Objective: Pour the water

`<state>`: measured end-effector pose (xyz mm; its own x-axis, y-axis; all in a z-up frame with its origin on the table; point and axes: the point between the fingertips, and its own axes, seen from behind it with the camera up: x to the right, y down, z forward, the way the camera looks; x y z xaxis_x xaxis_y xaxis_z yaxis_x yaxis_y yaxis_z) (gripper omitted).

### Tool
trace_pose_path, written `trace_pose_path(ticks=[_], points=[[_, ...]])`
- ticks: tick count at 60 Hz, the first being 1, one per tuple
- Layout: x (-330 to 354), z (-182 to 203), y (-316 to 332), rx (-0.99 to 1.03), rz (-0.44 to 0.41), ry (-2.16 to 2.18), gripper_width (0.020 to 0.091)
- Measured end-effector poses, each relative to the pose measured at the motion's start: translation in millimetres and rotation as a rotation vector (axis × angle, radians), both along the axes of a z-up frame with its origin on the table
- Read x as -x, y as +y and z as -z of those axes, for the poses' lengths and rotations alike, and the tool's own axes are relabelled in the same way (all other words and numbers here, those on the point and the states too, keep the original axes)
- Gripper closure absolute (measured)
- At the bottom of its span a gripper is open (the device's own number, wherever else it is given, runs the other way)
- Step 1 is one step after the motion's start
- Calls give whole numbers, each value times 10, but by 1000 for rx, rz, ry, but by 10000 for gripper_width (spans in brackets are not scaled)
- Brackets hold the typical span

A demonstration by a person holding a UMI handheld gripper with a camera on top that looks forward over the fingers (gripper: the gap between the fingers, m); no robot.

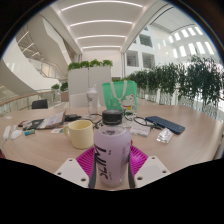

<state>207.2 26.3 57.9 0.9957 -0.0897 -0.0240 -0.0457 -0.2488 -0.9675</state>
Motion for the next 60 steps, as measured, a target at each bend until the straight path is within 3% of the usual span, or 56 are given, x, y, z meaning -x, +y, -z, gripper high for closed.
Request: trace_pose_path(ticks=[2,8,14,22,26,32,43,50,55,56,60], points=[[-41,8,20,36,10,9,689],[-380,-265,174,69,42,70,698],[-779,-946,455,34,64,-35,698],[-843,-1967,1004,-30,-32,-422,699],[-636,-2202,1240,-39,-106,-699,703],[-179,-2023,1545,-8,-257,-1185,702],[230,-948,1866,116,-529,-1941,700],[118,-764,1905,240,-591,-2270,703],[41,-848,1830,324,-563,-2316,701],[39,-933,1875,352,-618,-2306,700],[89,-946,1828,376,-614,-2285,698]])
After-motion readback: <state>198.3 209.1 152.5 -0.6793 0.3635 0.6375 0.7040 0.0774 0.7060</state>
